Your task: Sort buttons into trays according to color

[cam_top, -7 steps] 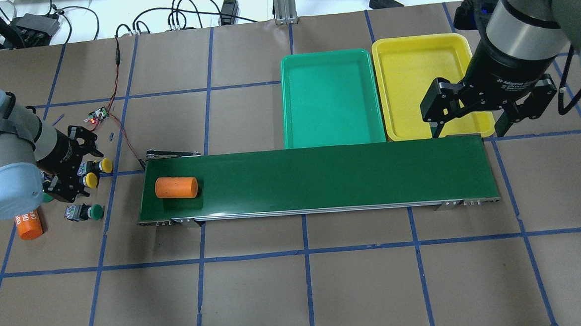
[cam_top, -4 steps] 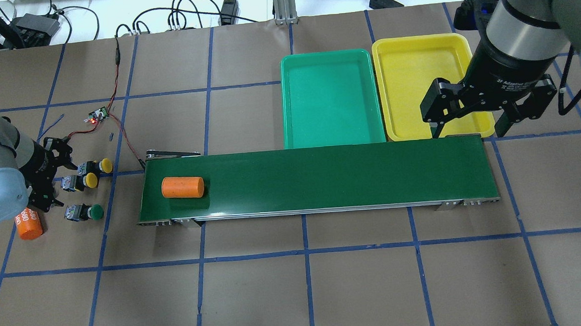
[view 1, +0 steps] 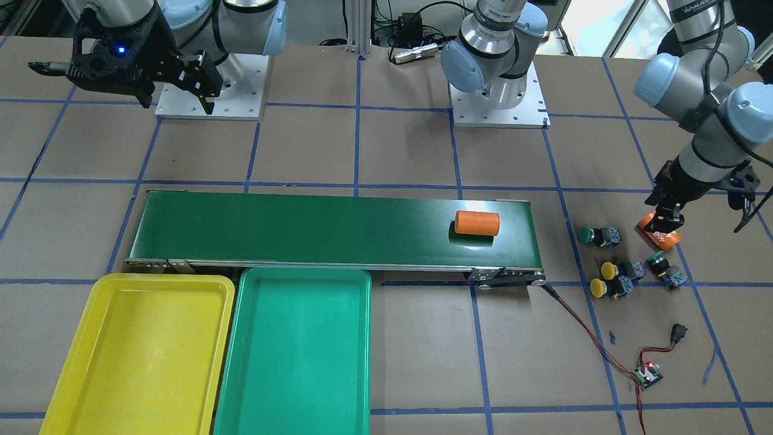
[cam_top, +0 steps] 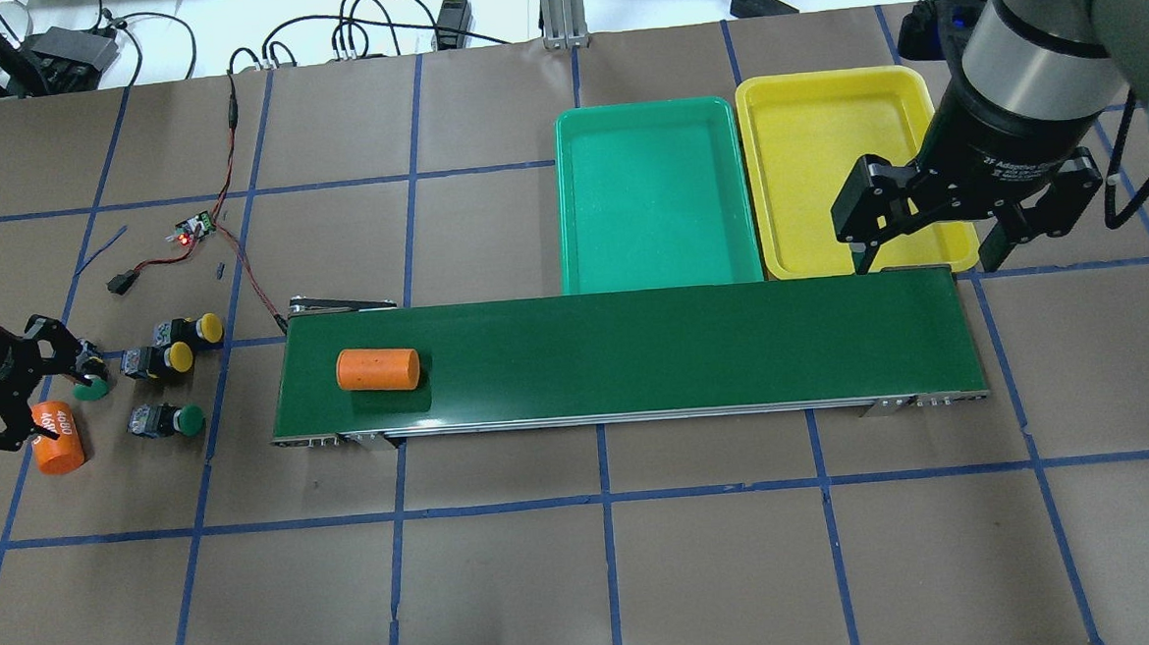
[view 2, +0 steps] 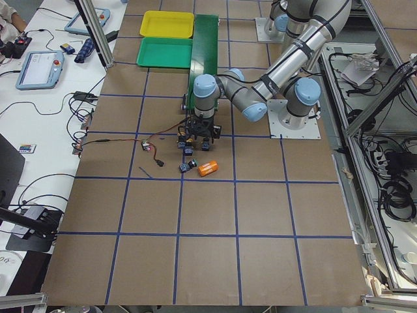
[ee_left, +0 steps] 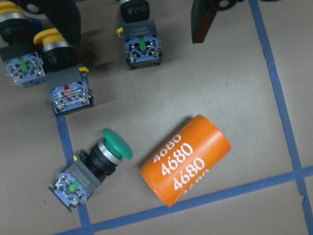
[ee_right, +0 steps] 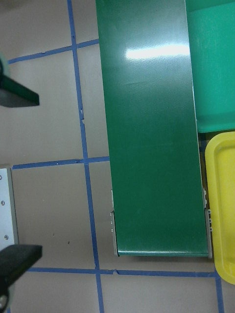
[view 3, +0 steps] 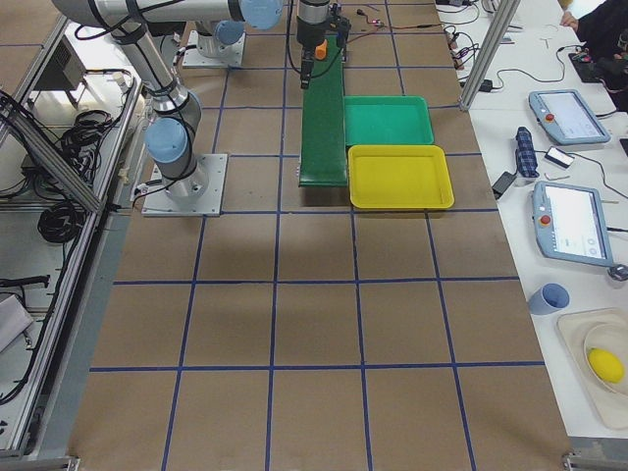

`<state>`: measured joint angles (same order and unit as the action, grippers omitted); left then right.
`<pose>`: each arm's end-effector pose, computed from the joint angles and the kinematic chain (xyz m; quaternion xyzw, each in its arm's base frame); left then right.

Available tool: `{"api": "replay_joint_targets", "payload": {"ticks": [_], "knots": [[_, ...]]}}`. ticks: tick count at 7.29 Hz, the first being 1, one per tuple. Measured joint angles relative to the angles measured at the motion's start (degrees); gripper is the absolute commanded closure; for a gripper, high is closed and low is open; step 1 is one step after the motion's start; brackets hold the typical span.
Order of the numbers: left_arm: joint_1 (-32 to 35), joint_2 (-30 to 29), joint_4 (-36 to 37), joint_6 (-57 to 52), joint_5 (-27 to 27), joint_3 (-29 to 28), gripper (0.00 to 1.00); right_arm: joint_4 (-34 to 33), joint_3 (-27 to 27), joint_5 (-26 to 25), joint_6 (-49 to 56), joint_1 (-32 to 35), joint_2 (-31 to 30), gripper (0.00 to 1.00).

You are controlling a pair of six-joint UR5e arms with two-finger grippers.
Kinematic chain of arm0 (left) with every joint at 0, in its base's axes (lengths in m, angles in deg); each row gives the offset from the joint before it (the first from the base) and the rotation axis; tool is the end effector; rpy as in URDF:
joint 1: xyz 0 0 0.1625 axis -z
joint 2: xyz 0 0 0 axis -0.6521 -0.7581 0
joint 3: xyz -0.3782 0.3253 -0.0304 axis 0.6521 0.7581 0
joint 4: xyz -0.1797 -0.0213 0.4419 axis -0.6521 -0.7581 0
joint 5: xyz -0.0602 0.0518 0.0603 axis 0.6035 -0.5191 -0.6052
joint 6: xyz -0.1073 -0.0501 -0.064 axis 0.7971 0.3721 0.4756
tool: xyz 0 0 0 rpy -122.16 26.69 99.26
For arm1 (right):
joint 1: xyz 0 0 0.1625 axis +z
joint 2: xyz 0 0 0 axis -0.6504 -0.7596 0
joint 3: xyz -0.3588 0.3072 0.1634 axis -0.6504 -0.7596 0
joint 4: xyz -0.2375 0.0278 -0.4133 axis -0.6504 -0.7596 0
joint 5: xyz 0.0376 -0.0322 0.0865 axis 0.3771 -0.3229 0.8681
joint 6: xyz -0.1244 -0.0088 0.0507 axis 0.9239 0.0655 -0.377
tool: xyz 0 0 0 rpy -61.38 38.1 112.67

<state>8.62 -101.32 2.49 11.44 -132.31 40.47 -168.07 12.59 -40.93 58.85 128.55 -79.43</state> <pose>0.2643 -0.4918 0.2584 -0.5591 0.8271 -0.0242 0.0522 0.1159 -0.4751 0.5335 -0.0465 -0.9978 -0.0465 0.0035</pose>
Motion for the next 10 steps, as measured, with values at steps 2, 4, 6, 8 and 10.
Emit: {"api": "replay_joint_targets", "payload": {"ticks": [2, 4, 6, 8, 10], "knots": [[-3.4, -0.7, 0.1, -11.1, -0.3, -0.3, 0.27, 0.0, 0.0, 0.0, 0.0, 0.0, 0.0, 0.0], [-5.1, -2.9, 2.9, -18.5, -1.8, -0.5, 0.26, -0.1, 0.0, 0.1, 0.0, 0.0, 0.0, 0.0], [-5.4, -5.9, 7.5, -23.3, -2.3, -0.9, 0.21, -0.1, 0.0, 0.1, 0.0, 0.0, 0.0, 0.0], [-5.4, -8.3, 10.1, -24.5, -2.1, -1.8, 0.21, -0.1, 0.0, 0.1, 0.0, 0.0, 0.1, 0.0], [-5.1, -9.6, 10.4, -27.1, -1.6, -1.9, 0.2, -0.2, 0.0, 0.1, 0.0, 0.0, 0.1, 0.0]]}}
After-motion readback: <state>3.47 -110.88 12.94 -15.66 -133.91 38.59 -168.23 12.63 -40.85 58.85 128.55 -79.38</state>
